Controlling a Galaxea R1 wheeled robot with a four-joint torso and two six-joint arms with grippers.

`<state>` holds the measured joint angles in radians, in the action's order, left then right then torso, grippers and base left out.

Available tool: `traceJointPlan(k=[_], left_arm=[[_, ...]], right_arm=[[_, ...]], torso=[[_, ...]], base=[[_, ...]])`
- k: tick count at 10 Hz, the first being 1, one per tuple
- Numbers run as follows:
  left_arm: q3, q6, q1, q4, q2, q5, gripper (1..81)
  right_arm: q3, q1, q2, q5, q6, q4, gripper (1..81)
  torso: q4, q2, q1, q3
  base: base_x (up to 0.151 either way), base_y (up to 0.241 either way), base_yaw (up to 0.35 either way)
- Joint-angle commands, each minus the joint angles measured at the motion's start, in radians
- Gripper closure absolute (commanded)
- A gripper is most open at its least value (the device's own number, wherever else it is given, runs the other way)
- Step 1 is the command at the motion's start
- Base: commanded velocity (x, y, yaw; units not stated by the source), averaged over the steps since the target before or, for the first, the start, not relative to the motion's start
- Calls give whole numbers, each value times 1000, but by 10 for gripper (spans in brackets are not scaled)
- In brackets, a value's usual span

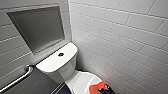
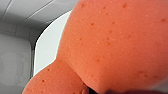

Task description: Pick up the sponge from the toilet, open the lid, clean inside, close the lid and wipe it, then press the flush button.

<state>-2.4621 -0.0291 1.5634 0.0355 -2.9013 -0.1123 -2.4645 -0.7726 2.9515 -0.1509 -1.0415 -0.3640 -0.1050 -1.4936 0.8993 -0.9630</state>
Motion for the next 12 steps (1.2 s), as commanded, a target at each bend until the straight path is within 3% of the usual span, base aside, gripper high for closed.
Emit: traceJointPlan(k=[1, 2, 5, 6, 8, 12], left_arm=[[12, -5, 19, -2, -4, 76, 10], [12, -5, 19, 0, -6, 76, 10], [12, -6, 16, 7, -12, 72, 10], [17, -6, 14, 7, -13, 66, 10], [46, -8, -1, 9, 2, 62, 10], [302, -9, -78, 9, 157, 63, 10]], right_arm=[[-17, 71, -26, 108, 1, -7, 811], [27, 75, -61, 94, 1, -9, 811], [490, 115, -386, 70, 0, -30, 811], [571, 109, -456, 73, -2, -50, 811], [685, 53, -589, 73, 1, -73, 811], [842, -120, -786, 65, 0, -130, 811]], torso=[[0, 0, 0, 0], [0, 0, 0, 0], [0, 0, 0, 0], [0, 0, 0, 0], [0, 0, 0, 0], [0, 0, 0, 0]], base=[[0, 0, 0], [0, 0, 0], [0, 0, 0], [0, 0, 0], [0, 0, 0], [0, 0, 0]])
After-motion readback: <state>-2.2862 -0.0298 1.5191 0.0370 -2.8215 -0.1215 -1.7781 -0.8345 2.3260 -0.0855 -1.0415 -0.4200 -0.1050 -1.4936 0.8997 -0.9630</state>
